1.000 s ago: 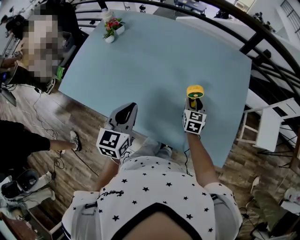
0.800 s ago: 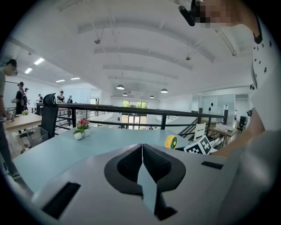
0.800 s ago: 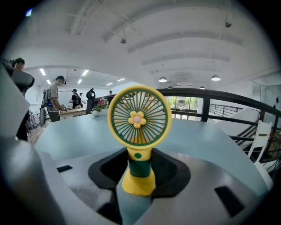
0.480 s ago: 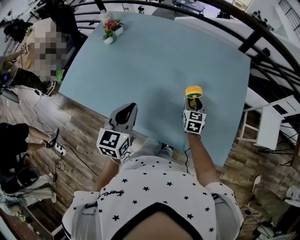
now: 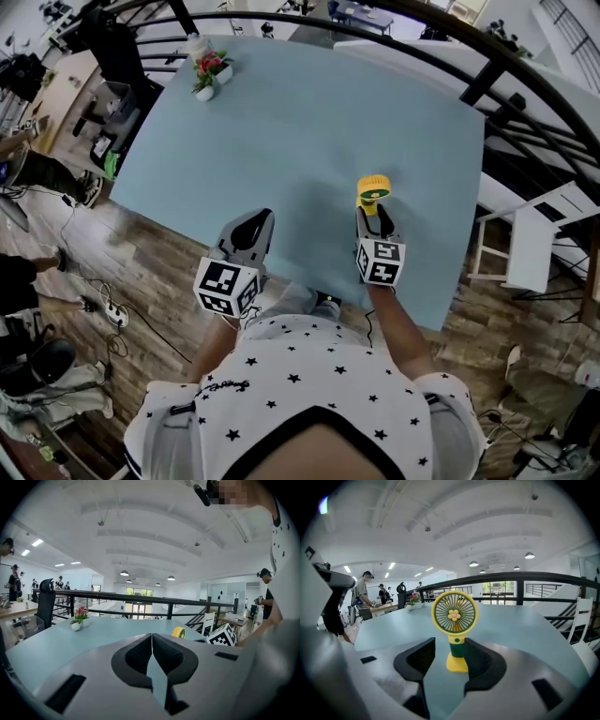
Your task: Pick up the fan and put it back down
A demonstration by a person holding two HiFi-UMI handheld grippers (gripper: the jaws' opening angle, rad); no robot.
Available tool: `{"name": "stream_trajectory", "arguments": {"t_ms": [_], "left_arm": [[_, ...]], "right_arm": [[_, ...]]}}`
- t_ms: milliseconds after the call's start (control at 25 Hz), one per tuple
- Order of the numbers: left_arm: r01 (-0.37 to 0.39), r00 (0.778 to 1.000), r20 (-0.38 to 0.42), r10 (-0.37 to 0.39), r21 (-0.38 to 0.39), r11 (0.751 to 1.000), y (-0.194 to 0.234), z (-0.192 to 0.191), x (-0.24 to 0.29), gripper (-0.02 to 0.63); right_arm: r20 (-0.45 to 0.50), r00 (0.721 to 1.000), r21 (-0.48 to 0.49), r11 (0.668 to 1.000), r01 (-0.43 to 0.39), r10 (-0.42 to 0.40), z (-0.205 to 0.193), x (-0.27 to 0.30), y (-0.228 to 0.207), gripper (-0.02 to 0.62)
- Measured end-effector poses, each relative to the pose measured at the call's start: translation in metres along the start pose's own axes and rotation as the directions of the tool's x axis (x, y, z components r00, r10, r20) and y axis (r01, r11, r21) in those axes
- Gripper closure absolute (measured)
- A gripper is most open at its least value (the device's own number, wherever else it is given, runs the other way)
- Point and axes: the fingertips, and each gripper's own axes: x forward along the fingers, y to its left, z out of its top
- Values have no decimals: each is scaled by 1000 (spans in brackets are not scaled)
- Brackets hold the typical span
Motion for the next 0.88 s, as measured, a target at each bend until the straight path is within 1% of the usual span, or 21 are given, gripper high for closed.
{"name": "stream_trajectory", "arguments": {"t_ms": [160,320,520,640,880], "left_arm": [[31,999,10,-31,5,999,-6,3,11,577],[61,998,21,-62,10,998,-12,7,23,577],[98,994,43,-99,14,995,-21,15,37,577],[114,992,54,-115,13,993,-27,18,41,577],[134,989,58,-135,12,991,-33,19,44,577]], "right_arm": [[35,999,64,998,-20,17,10,-22,0,438],[101,995,73,997,-15,7,30,-47,-4,464],[194,981,75,997,3,-18,64,-74,-16,529],[237,972,73,997,-11,-7,80,-85,-18,591],[289,957,68,996,-51,30,101,-94,-8,598]]}}
